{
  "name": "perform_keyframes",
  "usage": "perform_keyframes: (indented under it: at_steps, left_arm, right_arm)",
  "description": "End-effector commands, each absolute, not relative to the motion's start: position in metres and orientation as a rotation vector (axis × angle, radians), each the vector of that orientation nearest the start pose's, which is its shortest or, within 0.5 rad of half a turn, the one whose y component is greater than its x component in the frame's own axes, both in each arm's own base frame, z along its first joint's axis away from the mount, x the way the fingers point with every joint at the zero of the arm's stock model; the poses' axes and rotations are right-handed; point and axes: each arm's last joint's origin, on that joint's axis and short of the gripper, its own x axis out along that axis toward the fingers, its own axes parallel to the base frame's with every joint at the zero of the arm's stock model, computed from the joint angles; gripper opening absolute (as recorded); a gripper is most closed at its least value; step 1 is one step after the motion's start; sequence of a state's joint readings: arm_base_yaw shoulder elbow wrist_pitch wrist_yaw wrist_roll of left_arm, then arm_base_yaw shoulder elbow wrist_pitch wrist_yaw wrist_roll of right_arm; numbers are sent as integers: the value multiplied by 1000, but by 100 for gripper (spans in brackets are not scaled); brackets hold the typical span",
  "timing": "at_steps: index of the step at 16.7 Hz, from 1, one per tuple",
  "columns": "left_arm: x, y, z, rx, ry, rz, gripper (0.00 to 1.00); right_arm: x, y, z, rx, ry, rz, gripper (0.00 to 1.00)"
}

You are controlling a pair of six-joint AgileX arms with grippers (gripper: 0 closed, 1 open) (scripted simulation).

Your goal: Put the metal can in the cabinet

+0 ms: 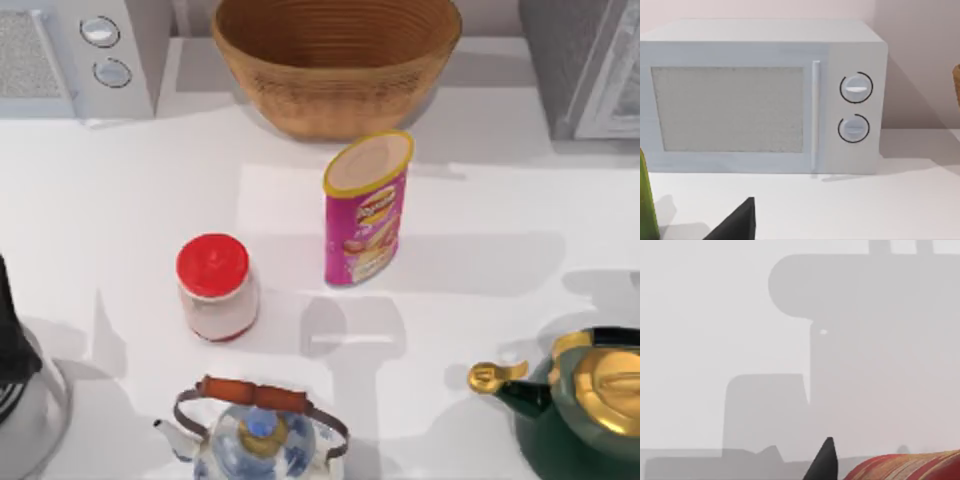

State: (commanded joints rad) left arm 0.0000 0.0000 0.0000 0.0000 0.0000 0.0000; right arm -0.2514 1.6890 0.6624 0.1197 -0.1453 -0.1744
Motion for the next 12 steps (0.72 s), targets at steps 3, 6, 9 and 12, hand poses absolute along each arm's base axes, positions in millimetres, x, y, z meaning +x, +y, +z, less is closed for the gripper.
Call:
perform_keyframes:
  at_steps: [3, 6, 9, 12]
  left_arm:
    - [106, -1, 160, 0, 0, 0, 100]
    - [106, -1, 160, 0, 0, 0, 100]
    - [106, -1, 160, 0, 0, 0, 100]
    - [106, -1, 160, 0, 0, 0, 100]
  right_arm:
    - [287, -68, 105, 8, 894, -11, 0]
    - [287, -68, 105, 8, 894, -11, 0]
    - [289, -70, 109, 9, 892, -18, 0]
    - [297, -75, 129, 4, 894, -33, 0]
